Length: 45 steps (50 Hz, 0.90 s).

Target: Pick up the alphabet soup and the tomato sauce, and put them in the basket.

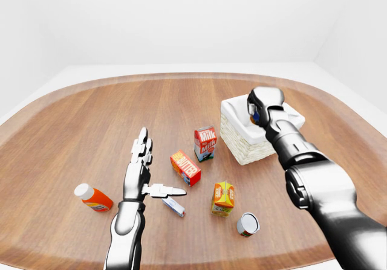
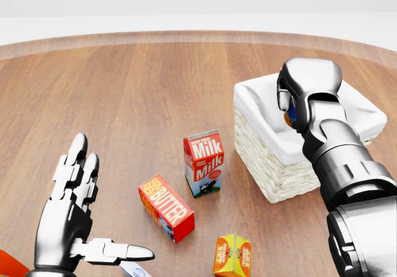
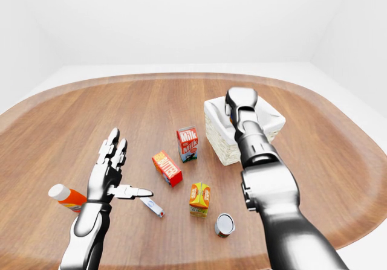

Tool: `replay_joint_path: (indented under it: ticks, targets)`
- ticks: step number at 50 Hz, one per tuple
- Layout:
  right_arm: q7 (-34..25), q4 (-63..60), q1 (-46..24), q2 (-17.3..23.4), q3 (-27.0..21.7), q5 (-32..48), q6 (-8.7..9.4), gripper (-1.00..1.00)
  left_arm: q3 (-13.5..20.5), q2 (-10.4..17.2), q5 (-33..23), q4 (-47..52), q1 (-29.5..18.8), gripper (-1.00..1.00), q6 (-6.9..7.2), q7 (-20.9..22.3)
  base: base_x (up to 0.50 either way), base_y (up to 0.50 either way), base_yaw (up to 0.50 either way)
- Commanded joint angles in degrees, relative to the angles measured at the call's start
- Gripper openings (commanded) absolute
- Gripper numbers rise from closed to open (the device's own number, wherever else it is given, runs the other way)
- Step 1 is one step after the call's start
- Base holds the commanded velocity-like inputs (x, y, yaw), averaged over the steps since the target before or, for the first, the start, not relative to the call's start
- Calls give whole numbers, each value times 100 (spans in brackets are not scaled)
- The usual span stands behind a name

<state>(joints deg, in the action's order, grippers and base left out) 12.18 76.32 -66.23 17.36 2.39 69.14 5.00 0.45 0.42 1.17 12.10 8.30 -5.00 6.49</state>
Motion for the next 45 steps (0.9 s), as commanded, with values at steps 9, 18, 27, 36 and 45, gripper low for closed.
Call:
replay_joint_path:
  ticks: [9,18,27,36,45]
  targets:
    - [31,-33,-15,-2,52,-31,0,100,16,-5,19,19,-36,100,0,-42,0,0,0]
    - [13,-32,-26,-8,48,-28,0,100,20,-4,22,-65,-39,100,0,-36,0,0,0]
    - [6,-41,-31,-10,50,-23,0,100,19,-3,23,-64,-38,100,0,-38,0,0,0]
    - [-8,-44,-51,-12,56,-13,0,100,19,-3,22,-65,-39,100,0,-39,0,0,0]
    - [127,-77,-124,5,-101,-287,0,100,19,-3,23,-64,-38,100,0,-39,0,0,0]
